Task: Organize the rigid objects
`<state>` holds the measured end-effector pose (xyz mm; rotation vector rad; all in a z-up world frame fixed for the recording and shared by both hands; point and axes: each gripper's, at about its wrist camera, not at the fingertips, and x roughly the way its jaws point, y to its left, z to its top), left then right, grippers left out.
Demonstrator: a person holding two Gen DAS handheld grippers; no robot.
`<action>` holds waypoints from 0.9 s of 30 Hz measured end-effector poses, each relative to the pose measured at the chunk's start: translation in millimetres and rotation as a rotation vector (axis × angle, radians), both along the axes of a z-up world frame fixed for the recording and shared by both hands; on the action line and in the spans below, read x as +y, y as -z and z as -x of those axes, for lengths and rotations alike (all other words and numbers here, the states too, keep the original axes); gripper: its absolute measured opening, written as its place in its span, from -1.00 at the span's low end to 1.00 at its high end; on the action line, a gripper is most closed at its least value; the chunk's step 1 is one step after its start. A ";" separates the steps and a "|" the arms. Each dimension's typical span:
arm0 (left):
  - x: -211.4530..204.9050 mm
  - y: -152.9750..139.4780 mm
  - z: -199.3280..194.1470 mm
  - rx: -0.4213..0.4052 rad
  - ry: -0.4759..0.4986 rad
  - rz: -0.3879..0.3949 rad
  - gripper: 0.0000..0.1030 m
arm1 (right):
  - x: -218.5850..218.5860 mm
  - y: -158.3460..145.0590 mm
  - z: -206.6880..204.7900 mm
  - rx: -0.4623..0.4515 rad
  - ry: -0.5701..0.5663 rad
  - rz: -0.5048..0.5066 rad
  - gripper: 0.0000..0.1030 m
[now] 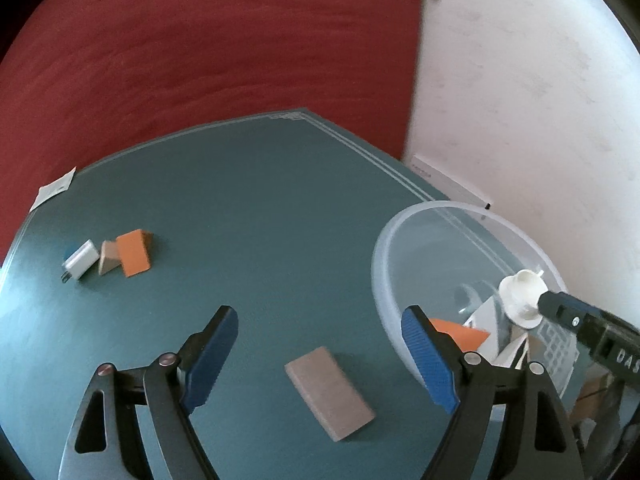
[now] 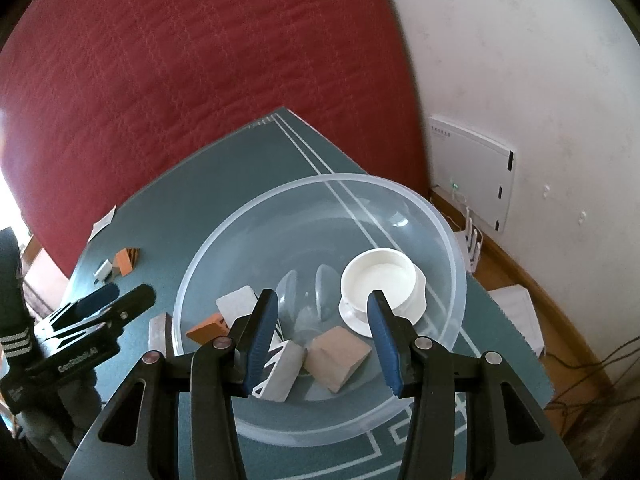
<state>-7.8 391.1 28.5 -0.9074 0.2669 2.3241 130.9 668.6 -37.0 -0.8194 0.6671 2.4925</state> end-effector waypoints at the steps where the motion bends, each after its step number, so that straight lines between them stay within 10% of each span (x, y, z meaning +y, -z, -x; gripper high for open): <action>1: -2.5 1.1 -1.7 0.001 -0.004 0.004 0.68 | -1.1 -0.3 -0.2 0.000 0.000 -0.001 -0.07; 11: -27.4 23.3 -15.3 -0.050 -0.032 0.041 0.68 | -6.8 -0.2 -1.1 -0.012 -0.010 -0.006 -0.07; 27: -7.6 29.5 -38.7 0.062 0.200 0.172 0.78 | -7.0 1.1 -1.9 -0.018 -0.010 -0.003 -0.07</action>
